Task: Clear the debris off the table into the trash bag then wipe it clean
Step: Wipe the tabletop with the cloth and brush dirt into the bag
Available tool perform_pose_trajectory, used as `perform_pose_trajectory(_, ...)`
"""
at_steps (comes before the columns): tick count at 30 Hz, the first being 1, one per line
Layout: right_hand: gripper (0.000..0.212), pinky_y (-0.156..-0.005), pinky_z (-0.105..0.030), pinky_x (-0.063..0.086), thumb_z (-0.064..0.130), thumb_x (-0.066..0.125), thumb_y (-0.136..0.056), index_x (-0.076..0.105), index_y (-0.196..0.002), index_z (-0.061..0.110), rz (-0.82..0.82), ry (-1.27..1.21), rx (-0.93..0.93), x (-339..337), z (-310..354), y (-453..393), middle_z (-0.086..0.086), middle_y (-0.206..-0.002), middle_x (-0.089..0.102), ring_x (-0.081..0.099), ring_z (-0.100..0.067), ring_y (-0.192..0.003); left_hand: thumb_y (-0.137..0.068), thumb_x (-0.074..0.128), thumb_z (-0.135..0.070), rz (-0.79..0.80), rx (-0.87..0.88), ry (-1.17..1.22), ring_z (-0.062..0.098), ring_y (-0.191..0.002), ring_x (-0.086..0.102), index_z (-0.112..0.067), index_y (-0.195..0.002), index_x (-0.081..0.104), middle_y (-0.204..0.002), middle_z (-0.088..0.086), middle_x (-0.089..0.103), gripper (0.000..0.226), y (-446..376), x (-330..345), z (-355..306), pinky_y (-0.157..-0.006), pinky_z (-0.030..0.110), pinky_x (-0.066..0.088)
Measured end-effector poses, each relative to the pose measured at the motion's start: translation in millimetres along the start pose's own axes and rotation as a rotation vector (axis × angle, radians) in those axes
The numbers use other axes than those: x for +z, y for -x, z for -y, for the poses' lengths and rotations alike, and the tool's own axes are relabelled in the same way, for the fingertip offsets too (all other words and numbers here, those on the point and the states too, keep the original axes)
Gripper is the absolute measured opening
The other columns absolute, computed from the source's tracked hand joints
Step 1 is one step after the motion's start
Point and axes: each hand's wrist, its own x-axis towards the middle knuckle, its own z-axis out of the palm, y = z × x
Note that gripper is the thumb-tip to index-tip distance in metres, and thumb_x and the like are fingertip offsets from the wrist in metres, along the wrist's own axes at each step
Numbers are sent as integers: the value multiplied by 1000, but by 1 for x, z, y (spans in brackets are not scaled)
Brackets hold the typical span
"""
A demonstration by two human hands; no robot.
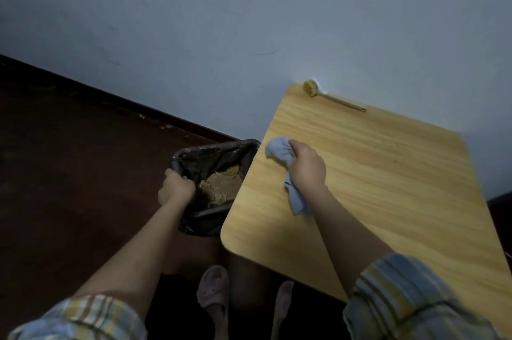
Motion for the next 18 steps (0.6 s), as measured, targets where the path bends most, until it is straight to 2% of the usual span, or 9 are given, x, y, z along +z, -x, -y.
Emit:
perform_pose_trajectory(6, 44, -91, -35, 40, 8, 43, -95, 49, -138, 14, -233, -147, 244, -3, -52, -90, -11, -134, 56, 54, -33, -118, -98, 43, -23, 12, 60, 13, 41, -114, 53, -7, -129, 38, -125, 19, 55, 35, -61, 28, -65, -88, 42, 41)
perform_pose_trajectory(9, 42, -98, -37, 36, 12, 41, -97, 47, -138, 11, -289, -163, 387, -3, -80, -130, -13, -136, 53, 50, -33, -122, -98, 42, -24, 25, 80, 11, 42, -114, 53, -8, -128, 39, -125, 19, 56, 34, -88, 44, -96, -88, 42, 42)
perform_pose_trajectory(13, 39, -108, -46, 31, 11, 44, -97, 43, -135, 7, -188, 71, 562, 10, -105, -178, -18, -139, 44, 38, -36, -131, -98, 42, -25, 50, 93, -8, 42, -115, 52, -8, -129, 39, -125, 18, 56, 35, -121, 71, -136, -88, 41, 42)
perform_pose_trajectory(16, 44, -115, -47, 20, 25, 31, -104, 31, -145, 8, -107, 148, 545, 24, -101, -205, -16, -151, 30, 25, -35, -140, -98, 41, -26, 78, 125, -20, 42, -115, 52, -9, -128, 40, -125, 18, 56, 34, -137, 87, -162, -88, 40, 41)
perform_pose_trajectory(18, 47, -116, -46, 18, 29, 24, -106, 26, -148, 10, -76, 185, 513, 34, -91, -215, -15, -154, 24, 22, -33, -142, -98, 42, -26, 94, 144, -27, 42, -116, 51, -9, -128, 40, -126, 18, 56, 34, -142, 93, -172, -90, 40, 41)
